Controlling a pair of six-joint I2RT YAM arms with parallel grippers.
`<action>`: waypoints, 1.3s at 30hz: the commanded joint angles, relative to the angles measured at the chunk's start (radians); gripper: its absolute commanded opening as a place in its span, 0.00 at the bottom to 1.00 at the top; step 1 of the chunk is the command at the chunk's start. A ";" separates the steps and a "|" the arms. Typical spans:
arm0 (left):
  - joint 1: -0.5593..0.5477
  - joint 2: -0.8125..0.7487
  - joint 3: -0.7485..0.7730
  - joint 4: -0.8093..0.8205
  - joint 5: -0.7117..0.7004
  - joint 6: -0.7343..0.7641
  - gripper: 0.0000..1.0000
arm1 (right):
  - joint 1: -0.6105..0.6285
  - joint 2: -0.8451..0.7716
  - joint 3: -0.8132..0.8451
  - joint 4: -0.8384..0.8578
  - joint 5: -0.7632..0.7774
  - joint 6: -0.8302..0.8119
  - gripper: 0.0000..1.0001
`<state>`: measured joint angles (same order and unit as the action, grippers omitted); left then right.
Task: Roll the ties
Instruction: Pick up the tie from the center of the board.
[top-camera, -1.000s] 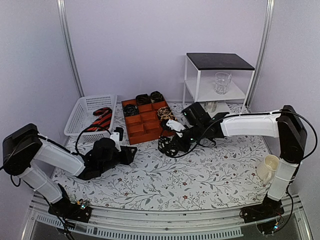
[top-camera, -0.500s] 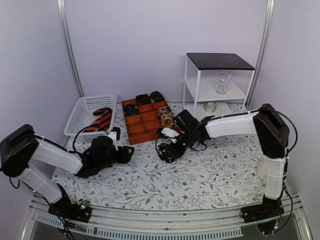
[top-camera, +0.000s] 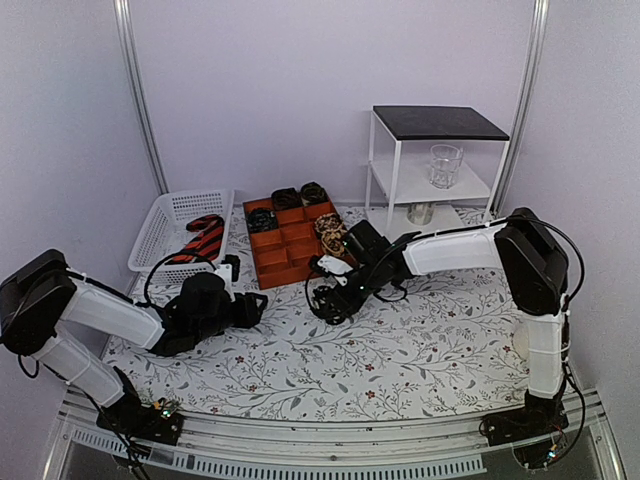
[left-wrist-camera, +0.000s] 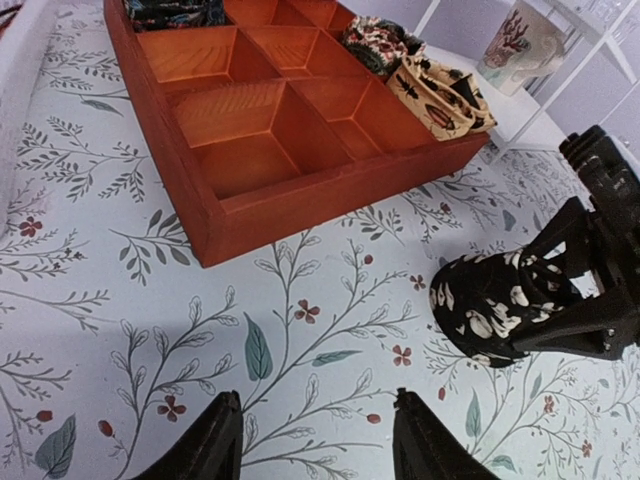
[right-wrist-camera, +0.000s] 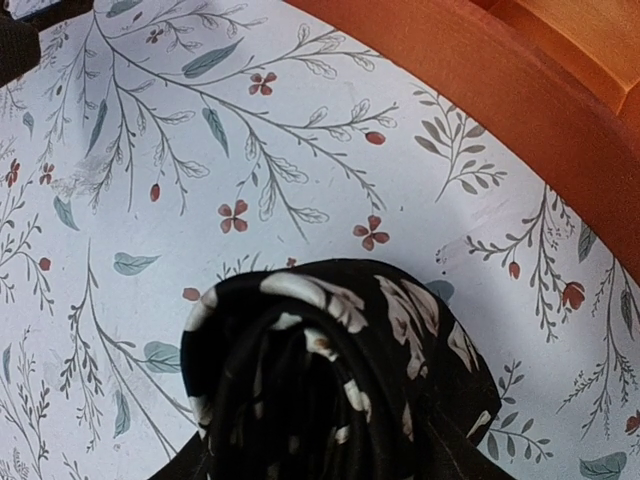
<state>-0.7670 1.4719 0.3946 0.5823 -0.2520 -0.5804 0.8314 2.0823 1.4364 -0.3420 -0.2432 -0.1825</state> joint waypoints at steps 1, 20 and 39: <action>0.016 -0.008 -0.007 -0.011 -0.004 -0.007 0.51 | 0.011 0.048 0.030 -0.029 -0.004 0.021 0.50; 0.062 -0.045 0.011 -0.061 0.000 -0.020 0.48 | 0.030 0.005 0.082 -0.044 0.110 0.036 0.11; 0.096 -0.109 -0.006 -0.109 0.025 -0.017 0.48 | -0.026 0.018 0.264 0.166 0.148 -0.114 0.09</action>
<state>-0.6849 1.3941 0.3920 0.4919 -0.2401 -0.5968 0.8364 2.1078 1.6711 -0.3042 -0.0807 -0.2276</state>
